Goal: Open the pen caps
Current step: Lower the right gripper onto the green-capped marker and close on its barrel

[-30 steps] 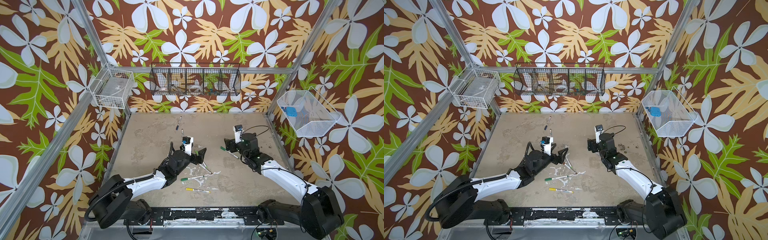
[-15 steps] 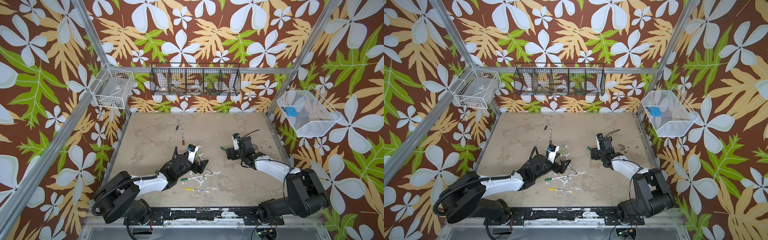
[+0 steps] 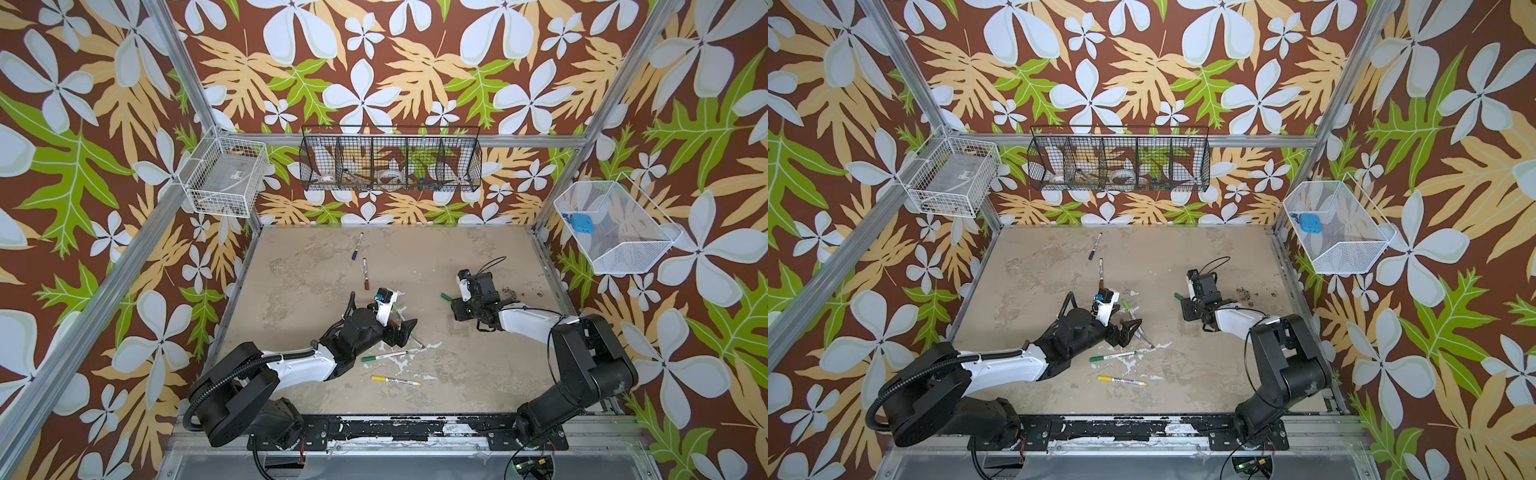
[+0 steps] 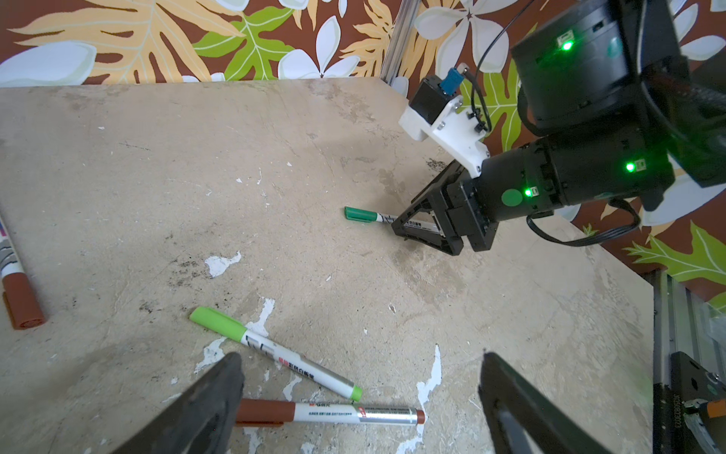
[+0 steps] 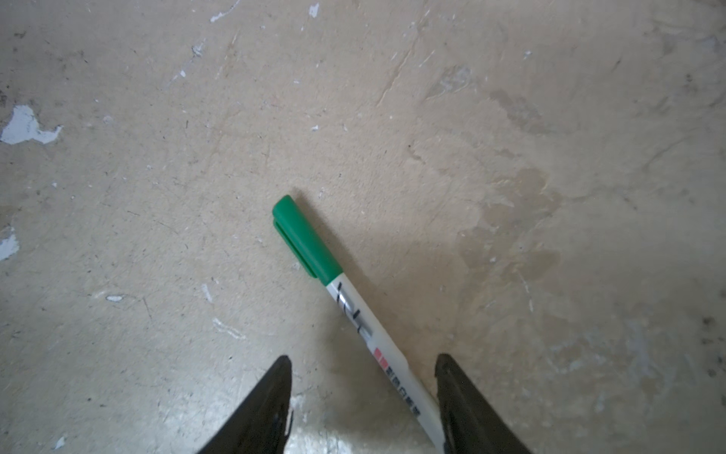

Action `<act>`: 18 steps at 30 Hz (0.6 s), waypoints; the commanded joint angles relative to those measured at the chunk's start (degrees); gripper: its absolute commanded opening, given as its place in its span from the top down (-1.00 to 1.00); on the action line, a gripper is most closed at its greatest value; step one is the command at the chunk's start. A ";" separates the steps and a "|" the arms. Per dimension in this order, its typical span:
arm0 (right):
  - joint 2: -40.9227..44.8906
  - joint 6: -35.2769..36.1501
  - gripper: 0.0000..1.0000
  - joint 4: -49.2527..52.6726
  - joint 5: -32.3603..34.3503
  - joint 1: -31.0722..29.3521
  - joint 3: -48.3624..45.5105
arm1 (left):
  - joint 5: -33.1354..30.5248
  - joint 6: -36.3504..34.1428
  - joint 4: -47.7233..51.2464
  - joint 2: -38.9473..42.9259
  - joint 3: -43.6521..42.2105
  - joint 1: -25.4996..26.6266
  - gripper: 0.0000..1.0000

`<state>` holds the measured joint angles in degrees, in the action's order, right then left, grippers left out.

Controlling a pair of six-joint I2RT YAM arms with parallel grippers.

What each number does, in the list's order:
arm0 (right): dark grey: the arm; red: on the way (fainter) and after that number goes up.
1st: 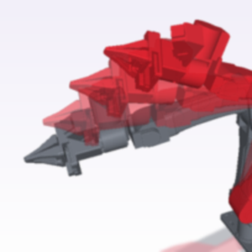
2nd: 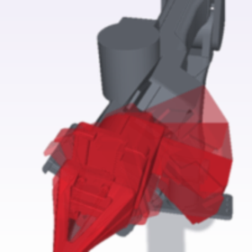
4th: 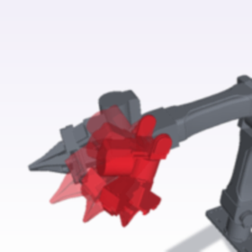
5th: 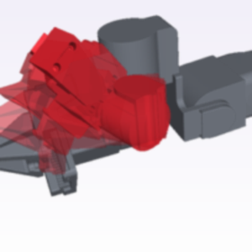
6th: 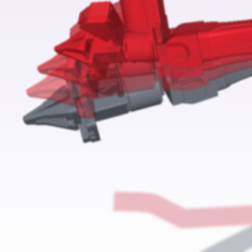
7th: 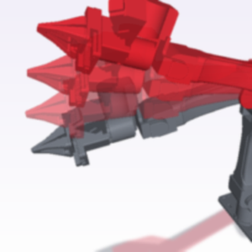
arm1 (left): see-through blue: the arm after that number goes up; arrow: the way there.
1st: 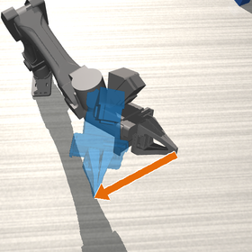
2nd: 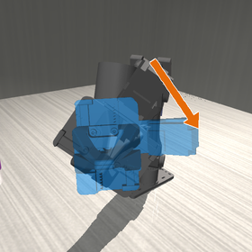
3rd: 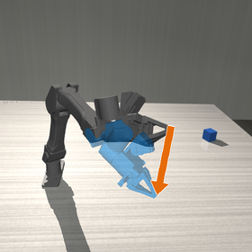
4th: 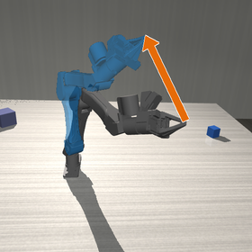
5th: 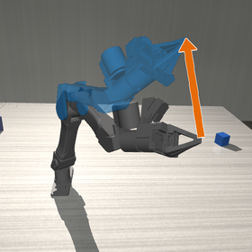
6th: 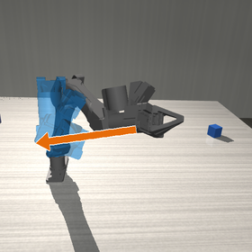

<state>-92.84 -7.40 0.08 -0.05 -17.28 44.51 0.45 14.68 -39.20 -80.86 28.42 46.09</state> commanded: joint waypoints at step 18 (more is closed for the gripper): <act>-2.68 0.36 0.35 2.53 -1.86 -0.04 1.32 | -1.48 -0.83 1.99 0.21 1.14 0.06 -0.89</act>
<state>-95.50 -7.40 1.85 -0.82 -17.28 45.76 -0.21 14.59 -37.93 -80.71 29.21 46.09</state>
